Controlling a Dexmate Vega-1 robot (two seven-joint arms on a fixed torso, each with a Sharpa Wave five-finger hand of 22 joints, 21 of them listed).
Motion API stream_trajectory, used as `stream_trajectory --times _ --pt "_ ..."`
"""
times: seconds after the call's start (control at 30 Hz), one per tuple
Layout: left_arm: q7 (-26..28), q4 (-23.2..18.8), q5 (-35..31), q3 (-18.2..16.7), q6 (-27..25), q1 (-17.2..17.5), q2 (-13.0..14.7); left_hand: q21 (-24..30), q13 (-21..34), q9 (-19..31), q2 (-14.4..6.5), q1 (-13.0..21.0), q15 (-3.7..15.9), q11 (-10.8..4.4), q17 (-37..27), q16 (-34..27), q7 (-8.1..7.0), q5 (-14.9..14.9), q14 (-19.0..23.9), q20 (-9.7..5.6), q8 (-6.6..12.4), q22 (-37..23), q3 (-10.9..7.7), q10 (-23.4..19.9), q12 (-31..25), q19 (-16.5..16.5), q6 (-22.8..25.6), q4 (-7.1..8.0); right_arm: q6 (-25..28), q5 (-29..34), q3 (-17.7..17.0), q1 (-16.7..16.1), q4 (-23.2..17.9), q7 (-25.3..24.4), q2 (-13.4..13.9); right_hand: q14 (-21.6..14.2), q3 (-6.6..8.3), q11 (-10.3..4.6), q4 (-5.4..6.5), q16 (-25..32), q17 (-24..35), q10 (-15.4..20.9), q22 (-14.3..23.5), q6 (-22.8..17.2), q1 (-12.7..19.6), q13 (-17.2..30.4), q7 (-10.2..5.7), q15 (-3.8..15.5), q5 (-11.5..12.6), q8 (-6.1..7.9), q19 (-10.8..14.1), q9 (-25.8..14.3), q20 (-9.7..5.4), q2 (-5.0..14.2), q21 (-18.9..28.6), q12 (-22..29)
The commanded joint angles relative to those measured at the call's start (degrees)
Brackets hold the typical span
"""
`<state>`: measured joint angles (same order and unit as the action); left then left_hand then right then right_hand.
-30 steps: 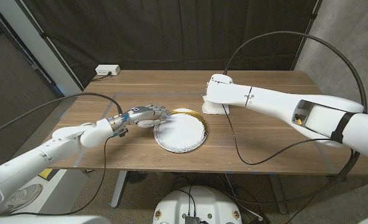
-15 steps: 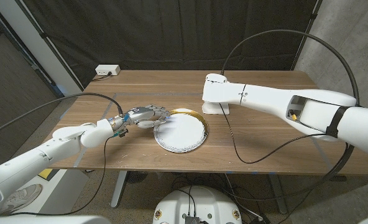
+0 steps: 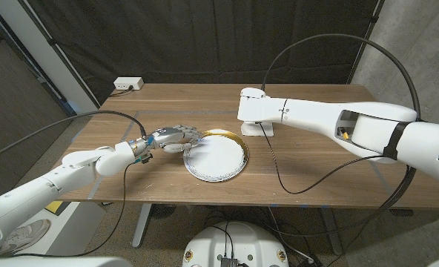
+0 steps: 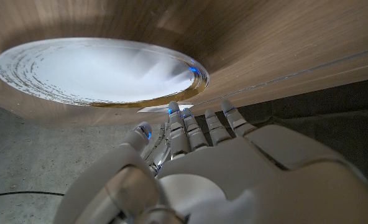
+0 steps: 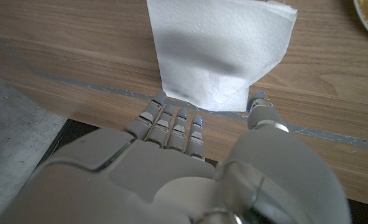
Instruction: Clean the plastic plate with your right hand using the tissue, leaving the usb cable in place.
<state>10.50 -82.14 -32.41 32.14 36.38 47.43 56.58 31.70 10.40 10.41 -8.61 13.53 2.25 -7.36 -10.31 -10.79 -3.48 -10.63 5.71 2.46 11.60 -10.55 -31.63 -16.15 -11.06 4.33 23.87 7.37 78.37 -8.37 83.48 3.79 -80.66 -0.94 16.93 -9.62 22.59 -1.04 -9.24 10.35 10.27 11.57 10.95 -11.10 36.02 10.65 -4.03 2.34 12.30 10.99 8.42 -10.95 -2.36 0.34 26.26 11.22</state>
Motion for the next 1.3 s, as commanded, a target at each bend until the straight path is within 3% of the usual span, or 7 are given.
stream_trajectory --times 0.03,0.7,0.9,1.13,1.3 --pt "0.24 0.05 0.04 0.0 0.03 0.21 0.24 -0.29 -0.04 -0.06 0.01 -0.57 5.82 -0.04 -0.14 0.08 0.2 -0.37 0.02 -0.32 0.03 -0.06 -0.26 -0.66 -0.38 -0.01 0.65 0.47 -0.44 -0.56 2.46 1.74 2.96 2.57 -1.64 0.58 -0.46 -0.07 -0.06 -0.32 0.16 -0.79 0.08 0.51 1.02 0.22 0.0 0.09 0.45 -0.2 -0.46 -0.03 0.14 0.1 -0.29 -0.25" --pt "0.25 1.51 -0.03 0.53 0.97 -0.83 -0.38 -0.49 -0.04 -0.06 -0.04 -1.38 6.07 0.28 -0.09 0.12 0.44 -0.45 -0.11 -0.65 -0.22 -0.08 -0.34 -0.62 -0.24 -0.06 0.65 1.22 -3.1 -0.37 4.24 2.57 9.76 6.61 -4.7 0.53 -0.51 -0.1 -0.4 -0.01 0.08 -1.27 0.07 1.23 2.87 0.24 -0.03 0.45 0.99 -0.13 -0.22 -0.03 0.1 -0.1 -0.33 -0.06" --pt "0.19 2.25 -0.06 0.78 1.28 -1.44 -0.71 -0.52 -0.03 -0.06 -0.06 -1.55 6.02 0.22 -0.08 0.12 0.37 -0.46 -0.1 -0.68 -0.26 -0.09 -0.37 -0.66 -0.24 -0.1 0.67 1.36 -3.65 0.68 4.04 1.97 11.51 6.51 -5.51 -3.55 -0.91 -0.55 -0.18 1.4 0.26 -0.48 0.19 0.63 4.82 0.23 -0.27 2.75 1.61 0.45 3.42 -0.02 -0.89 -0.07 1.04 0.6" --pt "0.01 3.14 -0.12 1.23 1.72 -2.41 -1.29 -0.57 -0.03 -0.05 -0.06 -1.74 6.04 0.17 -0.06 0.11 0.42 -0.48 -0.06 -0.77 -0.3 -0.09 -0.41 -0.66 -0.22 -0.15 0.67 1.5 -4.05 1.55 3.55 1.26 14.11 6.59 -6.77 -3.92 -0.98 -0.76 -0.42 1.29 0.2 0.07 0.24 0.04 5.87 0.22 -0.33 2.84 1.84 0.7 3.81 -0.01 -0.84 -0.3 1.23 0.85" --pt "-0.17 3.8 -0.3 1.63 1.94 -3.19 -1.74 -0.61 -0.03 -0.05 -0.06 -1.91 6.1 0.13 -0.04 0.13 0.37 -0.49 -0.1 -0.8 -0.35 -0.09 -0.44 -0.66 -0.2 -0.2 0.67 1.61 -3.89 2.37 3.37 0.61 16.21 6.17 -7.97 -7.05 -0.87 -1.64 -0.57 1.81 0.27 2.16 0.33 -1.98 7.99 0.18 -1.07 4.78 2.5 1.36 5.81 0.03 -1.18 -0.65 2.11 1.54"
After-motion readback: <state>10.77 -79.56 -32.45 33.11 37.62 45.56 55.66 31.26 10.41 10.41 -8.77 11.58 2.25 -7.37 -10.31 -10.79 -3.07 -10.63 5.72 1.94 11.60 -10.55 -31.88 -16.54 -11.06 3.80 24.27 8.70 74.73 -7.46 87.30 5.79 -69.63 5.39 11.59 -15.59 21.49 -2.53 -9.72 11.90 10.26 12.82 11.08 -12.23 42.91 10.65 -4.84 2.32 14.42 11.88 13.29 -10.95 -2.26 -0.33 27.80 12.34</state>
